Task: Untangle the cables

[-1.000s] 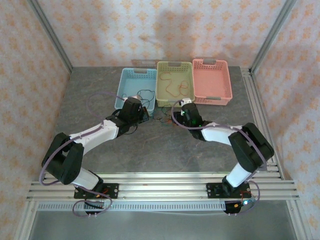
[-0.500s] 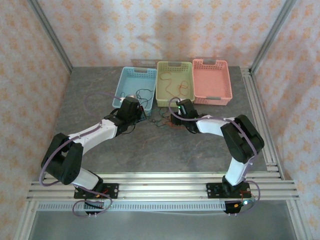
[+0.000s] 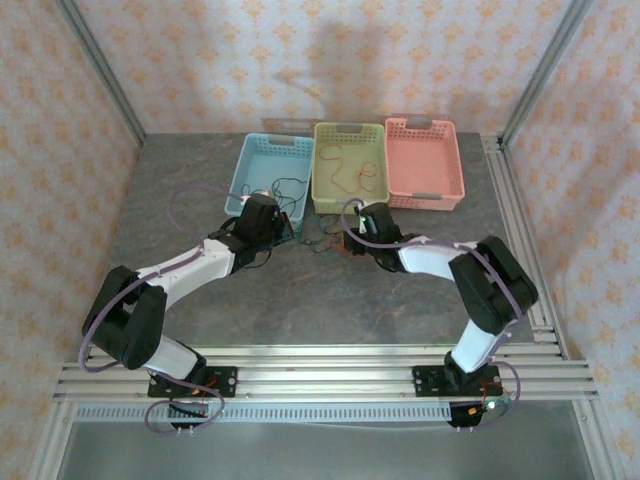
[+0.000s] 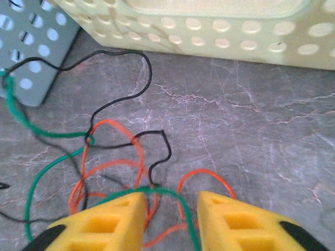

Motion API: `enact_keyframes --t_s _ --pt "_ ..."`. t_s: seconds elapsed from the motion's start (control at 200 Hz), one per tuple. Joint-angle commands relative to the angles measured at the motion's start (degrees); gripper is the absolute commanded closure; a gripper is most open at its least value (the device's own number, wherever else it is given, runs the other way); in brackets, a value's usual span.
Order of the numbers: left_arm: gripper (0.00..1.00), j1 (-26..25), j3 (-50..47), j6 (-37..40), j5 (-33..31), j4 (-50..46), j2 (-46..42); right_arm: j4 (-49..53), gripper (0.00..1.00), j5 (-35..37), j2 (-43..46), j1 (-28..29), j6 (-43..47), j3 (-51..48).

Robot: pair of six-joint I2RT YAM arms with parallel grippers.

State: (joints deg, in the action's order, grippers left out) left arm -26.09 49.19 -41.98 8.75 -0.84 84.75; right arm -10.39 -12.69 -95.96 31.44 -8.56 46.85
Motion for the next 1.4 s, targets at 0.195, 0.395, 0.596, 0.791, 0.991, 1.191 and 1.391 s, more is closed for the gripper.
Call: enact_keyframes --t_s 0.195,0.395,0.596,0.791,0.991,1.191,1.391 --pt "1.00 -0.7 -1.1 1.2 5.2 6.7 0.0 -15.8 0.55 -0.4 7.6 0.2 0.1 -7.7" --pt "1.00 -2.3 -1.4 2.7 7.2 9.4 -0.8 -18.6 0.52 -2.3 7.2 1.1 0.7 -8.4" --pt "1.00 -3.6 -1.3 4.3 8.4 10.7 -1.4 -17.4 0.52 -3.3 5.7 1.7 1.2 -7.1" --pt "1.00 -4.2 -0.8 4.9 9.5 11.3 -0.9 -16.0 0.55 -4.9 5.0 2.1 1.6 -6.1" --pt "1.00 -4.5 -0.1 5.2 9.2 10.3 -0.1 -17.8 0.58 -10.7 5.1 3.1 2.4 -6.2" --pt "1.00 -4.6 -0.1 5.3 9.4 10.1 -0.3 -18.9 0.53 -12.4 4.2 3.7 3.2 -6.3" --pt "1.00 -4.5 -0.3 5.4 10.4 11.1 -0.5 -17.2 0.46 -11.8 2.2 3.8 3.1 -4.8"
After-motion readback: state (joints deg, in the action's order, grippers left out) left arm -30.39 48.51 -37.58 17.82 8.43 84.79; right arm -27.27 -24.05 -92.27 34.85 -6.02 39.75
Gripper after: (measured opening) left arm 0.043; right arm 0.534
